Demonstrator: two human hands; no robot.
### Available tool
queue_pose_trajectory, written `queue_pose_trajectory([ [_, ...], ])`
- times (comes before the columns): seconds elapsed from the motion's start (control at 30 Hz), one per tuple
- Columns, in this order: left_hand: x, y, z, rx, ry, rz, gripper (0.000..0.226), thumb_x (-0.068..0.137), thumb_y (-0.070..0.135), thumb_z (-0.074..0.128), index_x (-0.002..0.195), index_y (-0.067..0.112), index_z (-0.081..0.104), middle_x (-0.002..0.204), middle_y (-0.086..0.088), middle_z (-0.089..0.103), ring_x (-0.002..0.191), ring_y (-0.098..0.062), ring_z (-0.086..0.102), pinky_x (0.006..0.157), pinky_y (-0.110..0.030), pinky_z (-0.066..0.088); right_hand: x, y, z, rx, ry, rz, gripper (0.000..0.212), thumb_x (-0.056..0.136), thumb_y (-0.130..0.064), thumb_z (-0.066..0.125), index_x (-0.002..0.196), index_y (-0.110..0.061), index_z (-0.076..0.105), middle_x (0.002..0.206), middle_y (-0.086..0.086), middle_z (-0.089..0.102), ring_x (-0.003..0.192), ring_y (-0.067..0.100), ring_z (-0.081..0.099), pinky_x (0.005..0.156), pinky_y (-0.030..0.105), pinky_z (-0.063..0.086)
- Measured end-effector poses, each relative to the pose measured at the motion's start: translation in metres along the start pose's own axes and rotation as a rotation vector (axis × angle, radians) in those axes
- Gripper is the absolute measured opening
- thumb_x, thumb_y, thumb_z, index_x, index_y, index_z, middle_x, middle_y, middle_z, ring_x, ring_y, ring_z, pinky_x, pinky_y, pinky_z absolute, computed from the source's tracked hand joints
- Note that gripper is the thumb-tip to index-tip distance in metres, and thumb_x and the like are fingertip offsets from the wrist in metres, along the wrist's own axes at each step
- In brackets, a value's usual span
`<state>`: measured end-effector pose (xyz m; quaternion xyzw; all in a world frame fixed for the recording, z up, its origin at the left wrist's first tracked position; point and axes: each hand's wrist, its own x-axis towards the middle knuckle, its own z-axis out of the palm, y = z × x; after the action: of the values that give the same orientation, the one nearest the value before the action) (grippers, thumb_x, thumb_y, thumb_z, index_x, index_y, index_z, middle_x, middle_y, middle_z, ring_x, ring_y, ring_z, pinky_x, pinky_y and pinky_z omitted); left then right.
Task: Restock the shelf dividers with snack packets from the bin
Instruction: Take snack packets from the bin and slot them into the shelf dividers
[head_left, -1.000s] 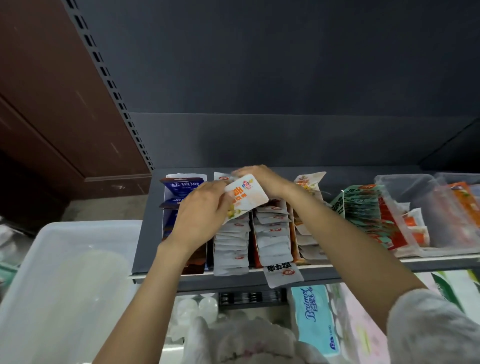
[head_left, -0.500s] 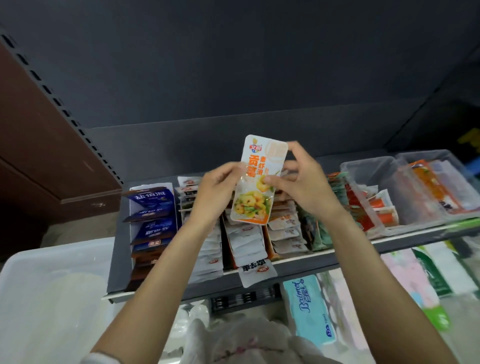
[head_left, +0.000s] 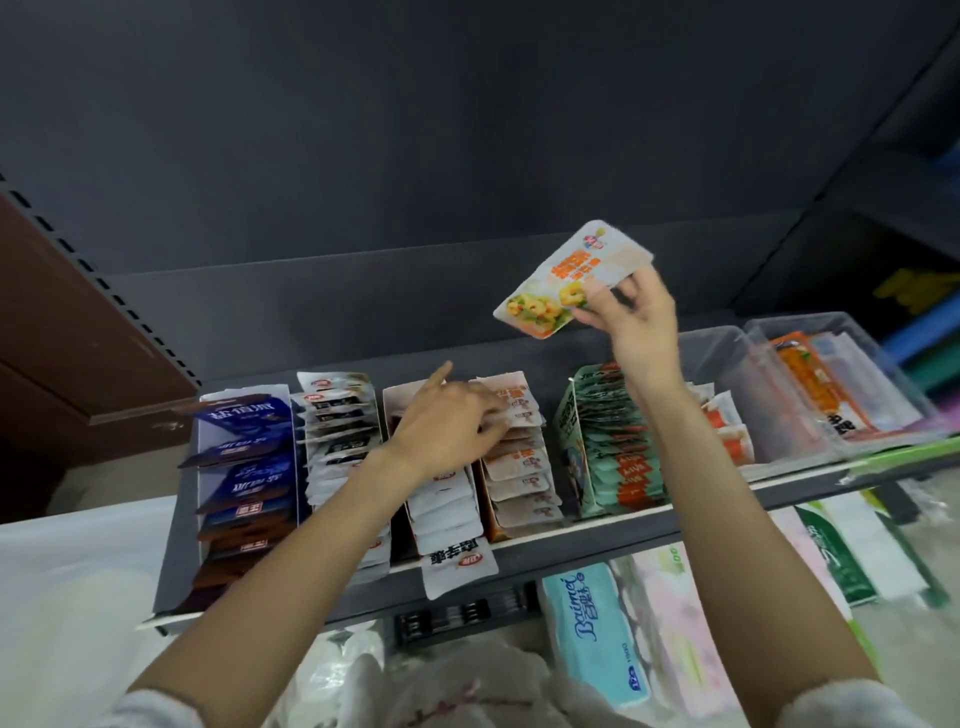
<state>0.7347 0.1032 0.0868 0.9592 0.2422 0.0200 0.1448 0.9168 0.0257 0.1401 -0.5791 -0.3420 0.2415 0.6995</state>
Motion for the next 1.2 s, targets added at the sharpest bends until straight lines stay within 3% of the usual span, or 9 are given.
queue_pose_trajectory([
  [0.13,-0.006,0.003,0.008,0.026,-0.013,-0.01,0.042,0.095,0.042,0.048,0.134,0.027,0.053,0.141,0.009,0.05,0.127,-0.007,0.046,0.117,-0.031,0.005,0.007,0.022,0.005,-0.197,-0.237,0.026,0.025,0.093,-0.002,0.055,0.116,-0.012,0.053,0.11,0.006,0.066,0.101,0.017,0.067,0.073,0.027,0.058],
  [0.23,-0.008,0.005,0.011,0.025,0.012,-0.01,0.04,0.096,0.04,0.048,0.133,0.027,0.053,0.14,0.011,0.05,0.126,-0.007,0.047,0.115,-0.029,0.011,0.005,0.041,0.01,-0.414,-0.344,-0.017,0.013,0.093,-0.004,0.056,0.105,-0.009,0.056,0.108,0.001,0.065,0.1,0.013,0.066,0.072,0.027,0.059],
  [0.33,-0.009,0.006,0.012,-0.007,0.04,-0.03,0.036,0.096,0.037,0.047,0.131,0.027,0.055,0.137,0.012,0.054,0.122,-0.006,0.049,0.112,-0.028,0.016,-0.003,0.07,0.012,-0.691,-0.46,-0.101,0.007,0.091,-0.008,0.059,0.097,-0.012,0.058,0.096,-0.002,0.068,0.089,0.012,0.067,0.073,0.04,0.058],
  [0.4,-0.01,0.007,0.013,-0.02,0.053,-0.042,0.034,0.097,0.037,0.046,0.129,0.028,0.057,0.134,0.012,0.056,0.119,-0.008,0.052,0.11,-0.027,0.021,-0.006,0.076,0.01,-0.821,-0.451,-0.149,0.009,0.088,-0.014,0.063,0.096,-0.017,0.06,0.091,-0.003,0.069,0.086,0.015,0.067,0.073,0.042,0.055],
  [0.53,-0.012,0.01,0.013,-0.034,0.088,-0.061,0.034,0.098,0.036,0.045,0.129,0.026,0.057,0.131,0.009,0.059,0.115,-0.012,0.055,0.107,-0.029,0.026,-0.002,0.056,0.012,-0.875,-0.492,-0.333,0.032,0.087,-0.018,0.065,0.117,-0.029,0.059,0.101,-0.012,0.07,0.094,0.006,0.065,0.076,0.025,0.052],
  [0.63,-0.013,0.011,0.013,-0.04,0.113,-0.074,0.033,0.098,0.036,0.045,0.127,0.025,0.059,0.127,0.006,0.062,0.112,-0.015,0.056,0.104,-0.028,0.028,0.0,0.055,0.021,-1.141,-0.543,-0.437,0.02,0.09,-0.014,0.056,0.101,-0.026,0.069,0.096,-0.005,0.072,0.09,0.02,0.067,0.072,0.036,0.052],
  [0.8,-0.016,0.011,0.014,-0.033,0.181,-0.068,0.028,0.096,0.033,0.051,0.119,0.022,0.065,0.118,0.002,0.067,0.102,-0.02,0.062,0.099,-0.031,0.035,-0.009,0.069,0.031,-1.42,-0.664,-0.369,0.023,0.094,-0.024,0.049,0.104,-0.03,0.069,0.103,-0.002,0.07,0.098,0.024,0.064,0.074,0.033,0.047],
  [0.97,-0.021,0.005,0.014,-0.027,0.205,-0.061,0.032,0.094,0.037,0.053,0.123,0.026,0.062,0.12,0.005,0.066,0.103,-0.02,0.062,0.094,-0.031,0.039,-0.013,0.059,0.023,-1.344,-0.523,-0.384,0.017,0.089,-0.017,0.056,0.104,-0.022,0.063,0.104,-0.002,0.068,0.096,0.024,0.064,0.073,0.035,0.047],
  [1.2,-0.017,0.002,0.018,0.037,0.165,-0.004,0.043,0.087,0.043,0.061,0.127,0.027,0.058,0.124,0.004,0.064,0.11,-0.021,0.059,0.101,-0.032,0.034,0.009,0.045,0.047,-1.652,-0.754,-0.329,0.028,0.087,-0.011,0.055,0.105,-0.029,0.067,0.102,0.001,0.068,0.096,0.027,0.064,0.071,0.033,0.046],
])
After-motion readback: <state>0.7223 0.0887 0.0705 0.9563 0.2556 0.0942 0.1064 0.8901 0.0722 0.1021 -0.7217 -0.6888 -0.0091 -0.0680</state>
